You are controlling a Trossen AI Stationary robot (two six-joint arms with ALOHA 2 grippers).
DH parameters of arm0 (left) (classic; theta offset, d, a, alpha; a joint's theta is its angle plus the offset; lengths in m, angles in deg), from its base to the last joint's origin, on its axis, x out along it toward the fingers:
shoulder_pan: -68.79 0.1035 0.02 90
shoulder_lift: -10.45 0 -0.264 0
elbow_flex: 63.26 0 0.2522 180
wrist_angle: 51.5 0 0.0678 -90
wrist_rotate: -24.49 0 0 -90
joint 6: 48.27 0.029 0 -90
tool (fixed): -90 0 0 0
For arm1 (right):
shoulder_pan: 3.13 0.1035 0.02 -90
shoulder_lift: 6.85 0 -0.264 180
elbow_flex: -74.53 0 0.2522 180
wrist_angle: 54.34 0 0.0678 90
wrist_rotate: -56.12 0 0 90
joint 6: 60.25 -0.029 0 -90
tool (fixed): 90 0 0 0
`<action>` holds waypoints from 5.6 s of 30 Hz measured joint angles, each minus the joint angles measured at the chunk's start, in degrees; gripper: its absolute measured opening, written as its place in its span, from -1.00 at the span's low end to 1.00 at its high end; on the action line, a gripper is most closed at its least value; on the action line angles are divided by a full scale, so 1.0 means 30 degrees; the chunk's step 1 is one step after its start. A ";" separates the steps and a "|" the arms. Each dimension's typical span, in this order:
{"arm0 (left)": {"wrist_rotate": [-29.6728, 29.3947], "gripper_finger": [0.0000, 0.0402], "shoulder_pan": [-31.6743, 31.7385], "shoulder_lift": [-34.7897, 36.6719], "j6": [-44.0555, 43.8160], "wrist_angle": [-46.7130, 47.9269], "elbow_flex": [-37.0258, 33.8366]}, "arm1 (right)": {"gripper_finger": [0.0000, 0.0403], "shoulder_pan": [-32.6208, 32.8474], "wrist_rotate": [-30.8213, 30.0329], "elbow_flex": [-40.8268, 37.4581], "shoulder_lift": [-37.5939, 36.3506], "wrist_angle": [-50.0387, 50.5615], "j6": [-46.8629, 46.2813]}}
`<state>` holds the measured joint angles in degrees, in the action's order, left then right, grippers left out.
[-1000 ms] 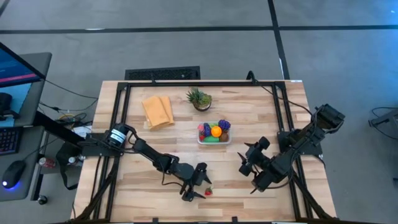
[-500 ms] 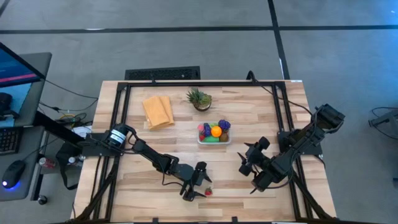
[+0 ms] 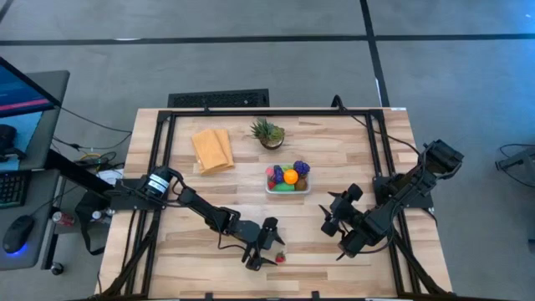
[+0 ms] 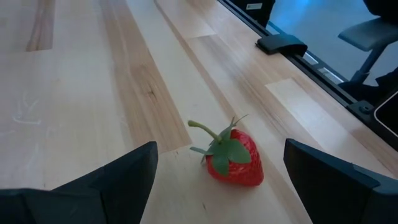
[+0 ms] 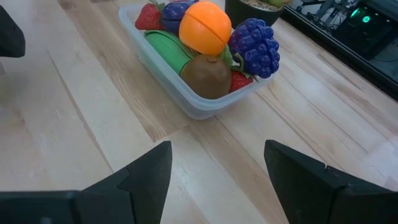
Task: Pick and placing Produce into tupperware
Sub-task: Put the red strawberry into the transparent container
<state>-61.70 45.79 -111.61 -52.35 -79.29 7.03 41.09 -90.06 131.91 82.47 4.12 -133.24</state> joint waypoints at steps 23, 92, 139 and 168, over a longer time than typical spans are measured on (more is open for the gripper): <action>0.0484 0.64 0.0069 -0.1202 -0.0036 0.0352 0.1093 | 0.24 0.0036 0.0153 0.0000 0.0000 -0.0018 0.0029; -0.0762 -0.28 0.0219 -0.1209 -0.0027 0.0160 0.1086 | 0.24 0.0386 0.0291 0.0000 0.0000 -0.0054 0.0007; -0.5841 -0.28 0.7951 0.7555 0.7195 1.3670 0.1100 | 0.24 0.0386 0.0780 0.0000 0.0007 -0.0120 0.0015; -0.3028 -0.22 0.8744 0.7533 0.6987 1.2861 0.1100 | 0.24 0.0386 0.0729 0.0000 0.0007 -0.0193 0.0007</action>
<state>-70.78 72.02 -89.01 -31.39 -40.70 10.33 42.25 -87.87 131.91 82.49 3.54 -133.22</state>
